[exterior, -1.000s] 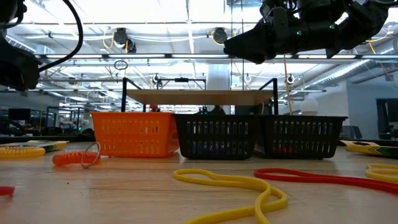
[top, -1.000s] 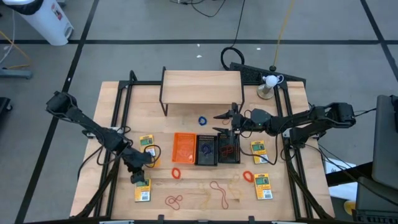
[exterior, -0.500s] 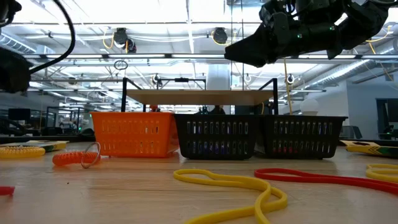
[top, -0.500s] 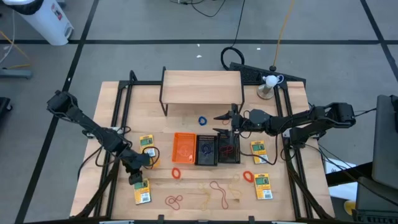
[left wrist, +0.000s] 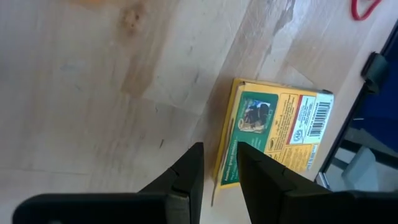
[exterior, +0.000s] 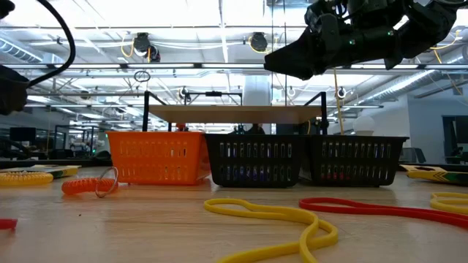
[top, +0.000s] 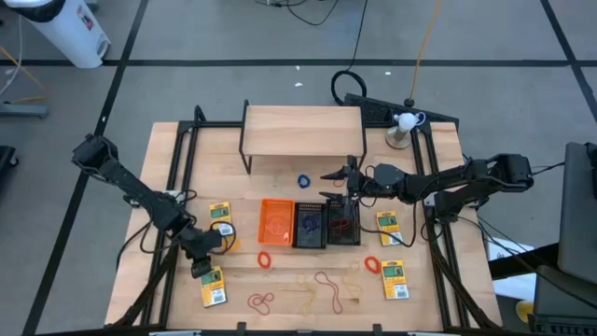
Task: Pick & Place Office Desk Supplies
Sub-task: Put the crayons box into the orange bin
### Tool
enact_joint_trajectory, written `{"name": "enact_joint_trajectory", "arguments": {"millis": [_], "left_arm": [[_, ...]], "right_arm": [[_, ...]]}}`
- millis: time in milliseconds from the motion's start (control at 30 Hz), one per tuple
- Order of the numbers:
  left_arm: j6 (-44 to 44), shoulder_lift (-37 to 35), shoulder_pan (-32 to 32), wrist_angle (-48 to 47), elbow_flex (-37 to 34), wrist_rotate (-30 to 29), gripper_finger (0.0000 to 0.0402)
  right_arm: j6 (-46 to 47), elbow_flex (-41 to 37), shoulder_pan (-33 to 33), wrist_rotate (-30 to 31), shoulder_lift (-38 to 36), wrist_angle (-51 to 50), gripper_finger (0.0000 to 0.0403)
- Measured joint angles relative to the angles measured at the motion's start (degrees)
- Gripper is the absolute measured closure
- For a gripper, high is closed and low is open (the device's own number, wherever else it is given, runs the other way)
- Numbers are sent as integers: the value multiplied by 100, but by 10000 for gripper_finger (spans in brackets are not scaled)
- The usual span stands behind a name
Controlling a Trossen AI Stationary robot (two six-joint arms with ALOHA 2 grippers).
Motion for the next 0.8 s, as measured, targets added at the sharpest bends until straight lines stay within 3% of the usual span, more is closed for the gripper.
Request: {"name": "enact_joint_trajectory", "arguments": {"millis": [800], "left_arm": [[-322,588,-254,694,0,-161,309]], "right_arm": [[2,0,0,2,0,2,193]]}}
